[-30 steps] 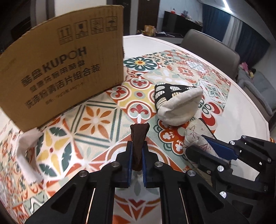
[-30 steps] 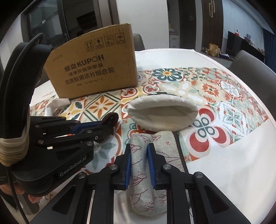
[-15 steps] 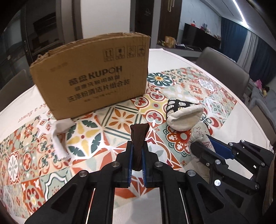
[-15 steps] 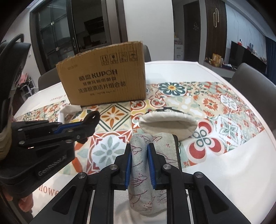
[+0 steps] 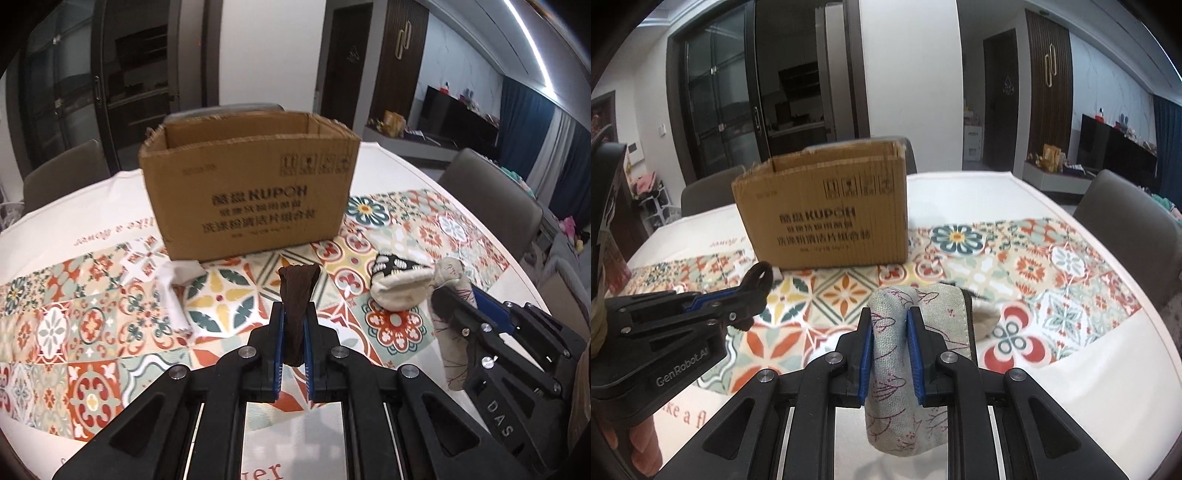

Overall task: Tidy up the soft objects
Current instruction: 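Lift the hair tie and grey pouch and carry both over the box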

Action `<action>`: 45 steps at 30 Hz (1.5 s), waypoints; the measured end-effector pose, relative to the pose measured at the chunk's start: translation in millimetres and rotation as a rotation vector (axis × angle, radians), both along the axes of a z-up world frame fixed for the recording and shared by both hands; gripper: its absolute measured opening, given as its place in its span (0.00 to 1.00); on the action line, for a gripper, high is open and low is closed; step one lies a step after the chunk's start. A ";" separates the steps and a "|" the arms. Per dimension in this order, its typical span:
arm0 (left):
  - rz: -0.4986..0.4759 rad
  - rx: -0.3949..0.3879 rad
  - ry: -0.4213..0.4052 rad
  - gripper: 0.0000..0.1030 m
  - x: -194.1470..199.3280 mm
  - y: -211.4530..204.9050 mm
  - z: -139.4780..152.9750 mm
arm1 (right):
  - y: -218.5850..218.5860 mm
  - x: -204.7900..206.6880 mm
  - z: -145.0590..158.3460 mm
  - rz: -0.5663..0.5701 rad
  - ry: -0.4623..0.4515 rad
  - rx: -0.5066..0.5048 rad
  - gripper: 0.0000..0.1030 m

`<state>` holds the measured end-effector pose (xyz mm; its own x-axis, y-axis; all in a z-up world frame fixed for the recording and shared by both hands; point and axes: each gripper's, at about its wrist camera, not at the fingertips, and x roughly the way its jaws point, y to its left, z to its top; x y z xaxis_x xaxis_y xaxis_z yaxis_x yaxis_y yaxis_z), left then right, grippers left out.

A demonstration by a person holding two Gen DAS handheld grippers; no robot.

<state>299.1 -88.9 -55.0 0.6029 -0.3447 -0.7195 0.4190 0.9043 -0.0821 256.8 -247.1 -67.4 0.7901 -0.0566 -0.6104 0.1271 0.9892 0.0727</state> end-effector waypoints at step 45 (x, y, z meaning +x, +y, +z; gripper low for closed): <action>0.159 -0.025 -0.229 0.11 71.4 15.0 100.3 | -3.3 78.1 107.6 0.103 -0.328 0.025 0.19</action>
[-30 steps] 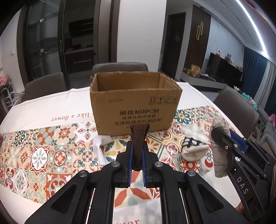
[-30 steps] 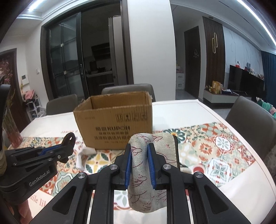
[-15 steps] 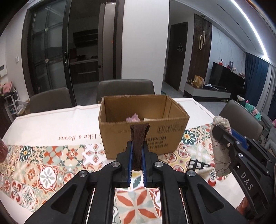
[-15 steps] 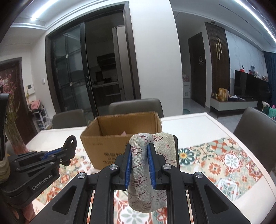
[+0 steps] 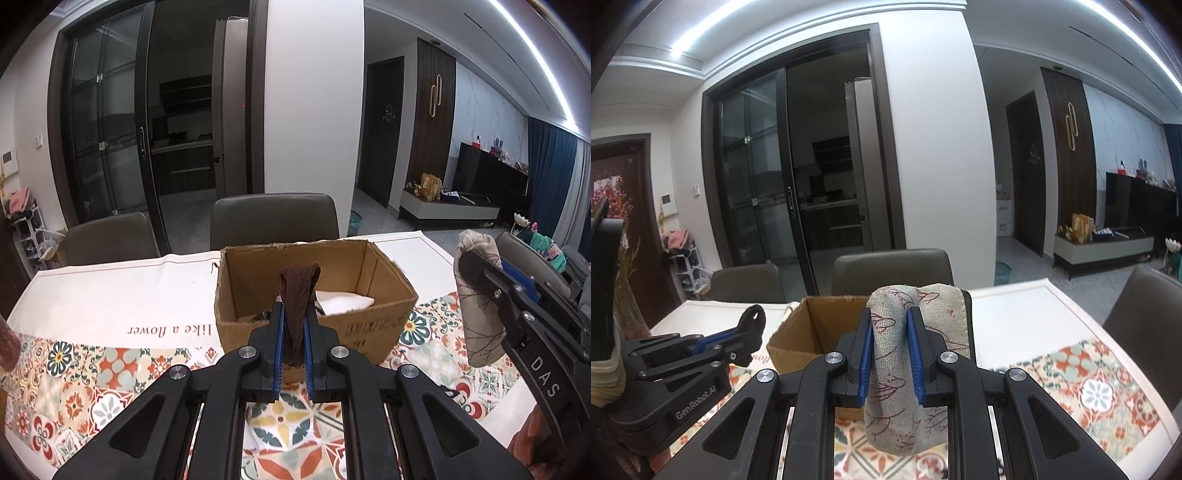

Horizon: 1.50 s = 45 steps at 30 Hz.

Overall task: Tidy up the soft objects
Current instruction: 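Lift the hair tie and grey pouch and carry both over the box, then lower both items into the box and open both tools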

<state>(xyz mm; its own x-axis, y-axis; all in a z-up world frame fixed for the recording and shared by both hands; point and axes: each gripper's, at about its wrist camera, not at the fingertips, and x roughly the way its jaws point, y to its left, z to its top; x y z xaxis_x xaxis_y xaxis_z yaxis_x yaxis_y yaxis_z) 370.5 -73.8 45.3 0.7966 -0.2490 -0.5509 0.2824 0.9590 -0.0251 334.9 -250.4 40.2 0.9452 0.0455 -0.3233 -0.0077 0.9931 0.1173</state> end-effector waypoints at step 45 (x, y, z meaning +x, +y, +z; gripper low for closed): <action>-0.040 0.087 0.272 0.17 146.7 -43.0 -48.2 | -26.9 201.1 -42.1 0.261 0.403 0.065 0.23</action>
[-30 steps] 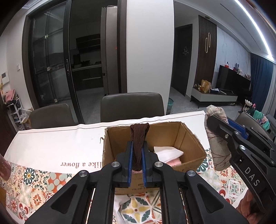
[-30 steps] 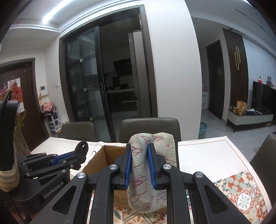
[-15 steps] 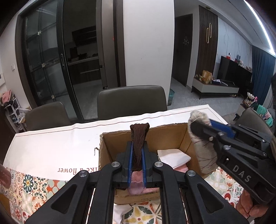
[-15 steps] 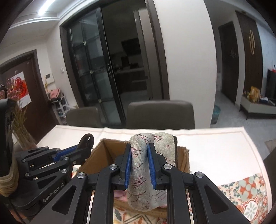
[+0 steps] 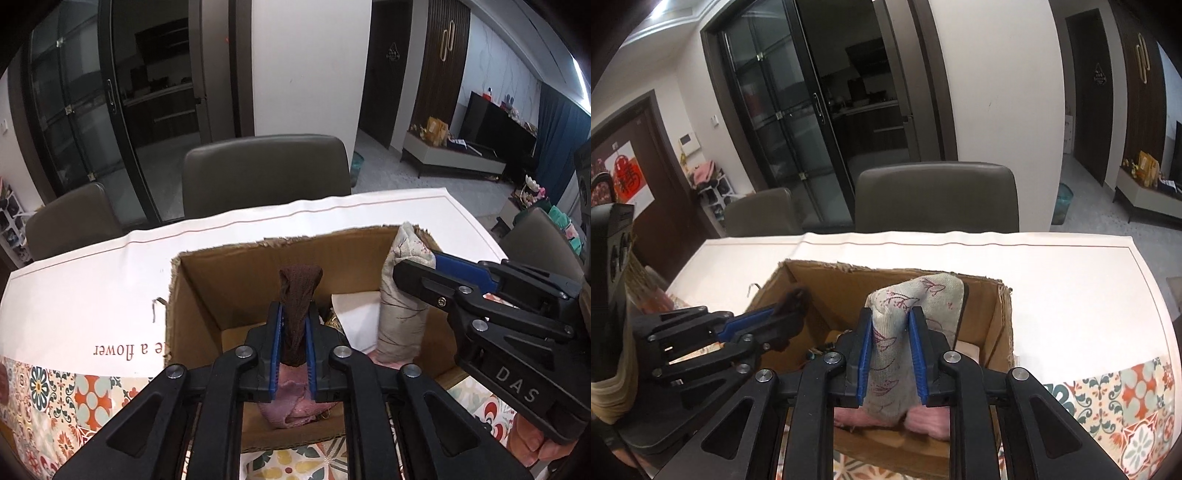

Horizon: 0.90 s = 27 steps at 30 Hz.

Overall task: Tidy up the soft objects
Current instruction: 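Lower both items into the box and open both tools, then withdraw both tools from the box toward the white tissue and patterned pouch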

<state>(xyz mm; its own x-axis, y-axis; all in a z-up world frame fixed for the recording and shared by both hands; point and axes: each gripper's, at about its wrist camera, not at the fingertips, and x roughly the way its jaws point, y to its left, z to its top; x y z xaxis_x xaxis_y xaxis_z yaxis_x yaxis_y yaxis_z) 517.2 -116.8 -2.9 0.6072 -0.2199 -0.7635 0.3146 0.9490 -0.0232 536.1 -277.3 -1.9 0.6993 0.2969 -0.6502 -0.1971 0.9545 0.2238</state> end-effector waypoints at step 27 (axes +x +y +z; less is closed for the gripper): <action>0.127 0.028 -0.093 0.57 -63.1 47.8 17.8 | 3.9 -53.9 16.4 -0.248 -0.007 -0.158 0.78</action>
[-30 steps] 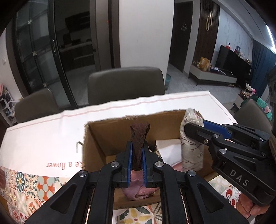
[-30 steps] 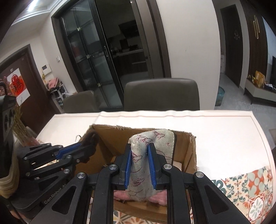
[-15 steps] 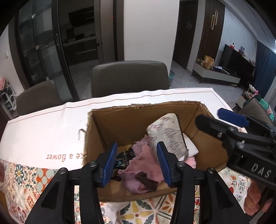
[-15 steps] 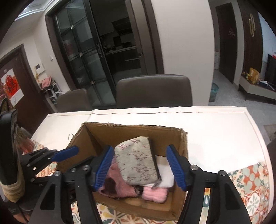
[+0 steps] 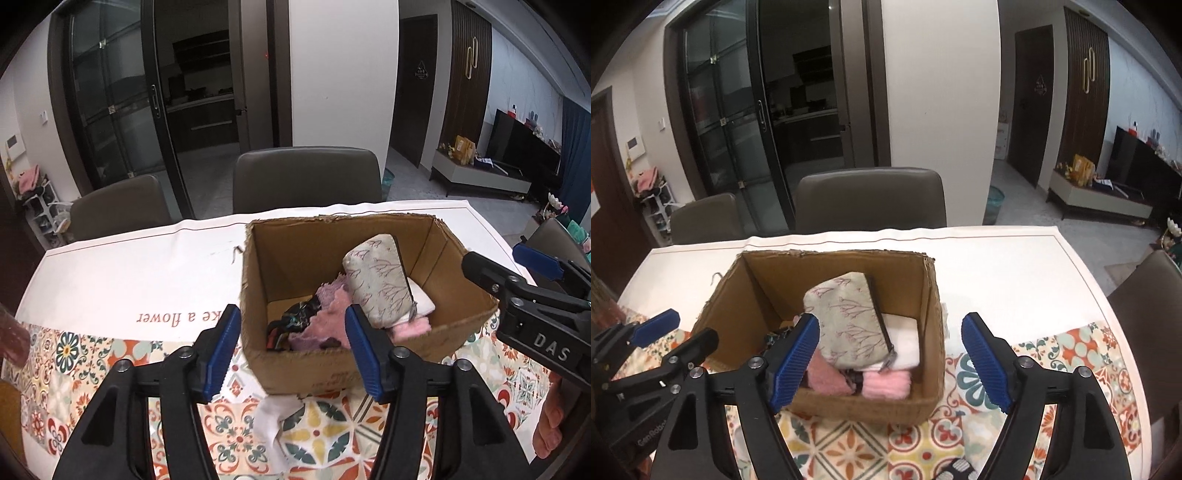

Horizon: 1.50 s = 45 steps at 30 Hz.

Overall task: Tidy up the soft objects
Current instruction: 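Withdraw both tools from the box toward the white tissue and patterned pouch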

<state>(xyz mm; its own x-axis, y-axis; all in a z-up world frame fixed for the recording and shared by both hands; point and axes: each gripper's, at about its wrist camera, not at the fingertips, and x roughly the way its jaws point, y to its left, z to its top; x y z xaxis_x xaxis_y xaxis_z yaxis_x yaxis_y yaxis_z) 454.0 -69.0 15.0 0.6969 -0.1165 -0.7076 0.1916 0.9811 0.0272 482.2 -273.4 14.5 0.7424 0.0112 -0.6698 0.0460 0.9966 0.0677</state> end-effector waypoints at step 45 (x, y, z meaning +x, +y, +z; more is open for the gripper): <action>0.088 -0.007 -0.136 0.59 -133.9 34.6 -64.2 | 20.6 -171.0 -37.3 -0.266 -0.216 -0.174 0.78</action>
